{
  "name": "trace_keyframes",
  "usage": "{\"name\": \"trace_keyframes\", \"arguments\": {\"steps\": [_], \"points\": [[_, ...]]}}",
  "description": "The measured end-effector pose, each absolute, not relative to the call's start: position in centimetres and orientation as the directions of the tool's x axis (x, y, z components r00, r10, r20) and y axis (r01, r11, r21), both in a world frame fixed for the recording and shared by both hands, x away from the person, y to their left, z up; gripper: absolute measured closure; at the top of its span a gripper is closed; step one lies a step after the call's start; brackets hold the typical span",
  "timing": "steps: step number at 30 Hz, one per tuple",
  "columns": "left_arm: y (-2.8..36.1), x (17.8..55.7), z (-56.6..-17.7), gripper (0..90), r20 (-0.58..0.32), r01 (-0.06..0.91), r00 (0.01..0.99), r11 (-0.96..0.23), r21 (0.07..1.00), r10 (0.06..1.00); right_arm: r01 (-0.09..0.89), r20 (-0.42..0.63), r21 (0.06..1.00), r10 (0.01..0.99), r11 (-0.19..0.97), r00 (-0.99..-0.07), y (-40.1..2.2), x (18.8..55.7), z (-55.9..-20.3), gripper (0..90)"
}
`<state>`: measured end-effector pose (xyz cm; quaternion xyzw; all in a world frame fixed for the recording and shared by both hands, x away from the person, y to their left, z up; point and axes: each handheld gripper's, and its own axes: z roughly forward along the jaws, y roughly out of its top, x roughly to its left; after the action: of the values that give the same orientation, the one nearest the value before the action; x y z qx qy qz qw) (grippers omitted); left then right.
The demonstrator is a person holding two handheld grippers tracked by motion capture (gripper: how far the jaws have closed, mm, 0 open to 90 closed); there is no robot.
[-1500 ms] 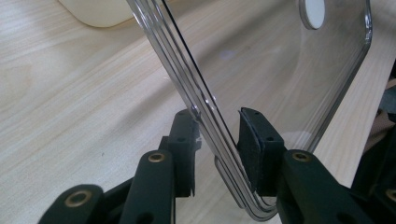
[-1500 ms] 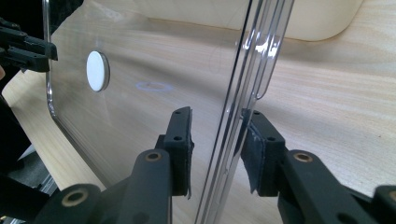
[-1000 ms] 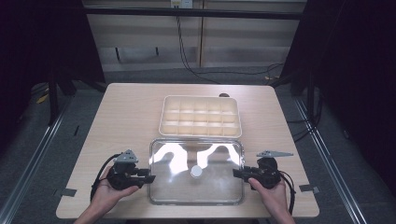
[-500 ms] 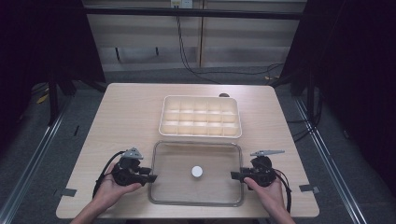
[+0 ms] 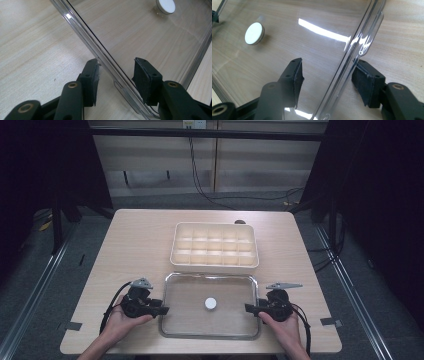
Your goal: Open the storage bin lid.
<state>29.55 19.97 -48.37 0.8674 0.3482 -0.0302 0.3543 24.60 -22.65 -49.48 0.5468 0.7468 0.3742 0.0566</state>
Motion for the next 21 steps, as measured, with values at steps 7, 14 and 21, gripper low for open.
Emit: {"name": "trace_keyframes", "arguments": {"steps": [7, 14, 21], "points": [[19.7, 29.6, -48.8, 52.2, -0.309, 0.634, 0.750, -0.501, 0.589, 0.585, 0.757, 0.295, 0.641, 0.869, 0.128, -0.397, -22.6, 24.3, -49.6, 38.1], [19.5, 29.4, -48.9, 44.6, -0.264, 0.608, 0.763, -0.515, 0.604, 0.590, 0.756, 0.342, 0.650, 0.862, 0.071, -0.375, -23.3, 24.5, -49.4, 26.7], [20.4, 29.4, -48.2, 31.8, -0.258, 0.596, 0.752, -0.458, 0.659, 0.606, 0.677, 0.315, 0.734, 0.851, 0.061, -0.419, -24.1, 23.8, -48.1, 23.3]]}}
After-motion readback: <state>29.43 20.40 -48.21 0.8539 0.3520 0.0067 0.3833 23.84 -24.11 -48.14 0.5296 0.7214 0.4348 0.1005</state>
